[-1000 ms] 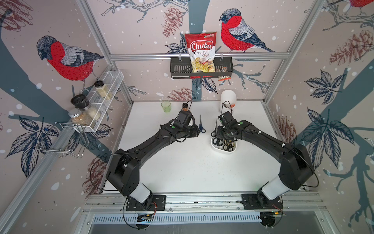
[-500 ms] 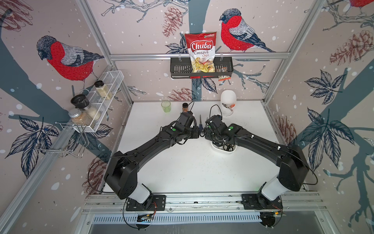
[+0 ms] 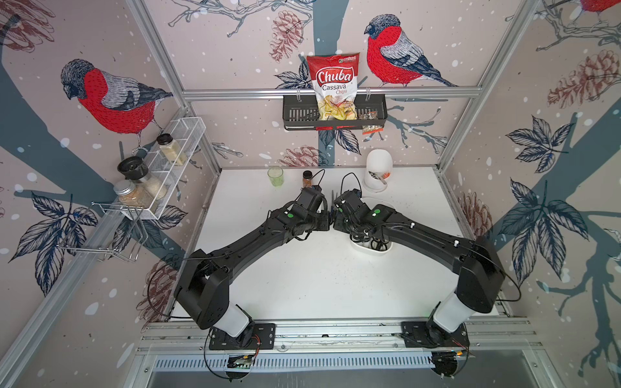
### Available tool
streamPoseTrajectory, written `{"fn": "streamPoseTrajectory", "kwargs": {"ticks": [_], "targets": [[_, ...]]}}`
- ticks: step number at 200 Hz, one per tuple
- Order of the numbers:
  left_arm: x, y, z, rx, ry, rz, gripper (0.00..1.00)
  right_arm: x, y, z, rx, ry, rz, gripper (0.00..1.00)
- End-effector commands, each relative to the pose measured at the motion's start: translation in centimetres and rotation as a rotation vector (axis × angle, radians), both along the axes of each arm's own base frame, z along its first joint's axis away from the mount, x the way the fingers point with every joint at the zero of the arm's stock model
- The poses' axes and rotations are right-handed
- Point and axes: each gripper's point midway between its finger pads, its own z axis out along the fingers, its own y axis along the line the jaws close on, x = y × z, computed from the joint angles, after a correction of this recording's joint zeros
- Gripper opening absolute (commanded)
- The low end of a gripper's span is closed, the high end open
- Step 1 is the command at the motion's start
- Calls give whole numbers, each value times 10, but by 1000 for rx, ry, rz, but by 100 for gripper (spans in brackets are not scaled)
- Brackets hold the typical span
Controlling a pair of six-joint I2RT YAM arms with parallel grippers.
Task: Take the scissors out of the storage box
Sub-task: Pick up the scissors from the storage box.
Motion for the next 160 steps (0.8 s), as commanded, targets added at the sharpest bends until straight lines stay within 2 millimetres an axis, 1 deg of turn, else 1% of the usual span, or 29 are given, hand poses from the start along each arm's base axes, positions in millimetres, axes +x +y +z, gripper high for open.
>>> {"fn": "streamPoseTrajectory", "kwargs": {"ticks": [1, 15, 70, 101, 124, 160], "targets": [[0, 2, -3, 26, -7, -10, 32, 4, 0, 5, 5, -18, -23, 0], [-1, 2, -5, 32, -4, -9, 30, 4, 1, 5, 7, -20, -21, 0], [3, 8, -11, 67, -6, 19, 30, 1, 8, 9, 22, -26, -6, 0], [6, 8, -13, 67, -6, 33, 29, -1, 12, 9, 27, -26, 5, 0], [8, 6, -13, 59, -6, 38, 25, -2, 13, 8, 29, -24, 10, 0], [8, 4, -13, 49, 1, 34, 12, -2, 16, 6, 32, -24, 20, 0]]}}
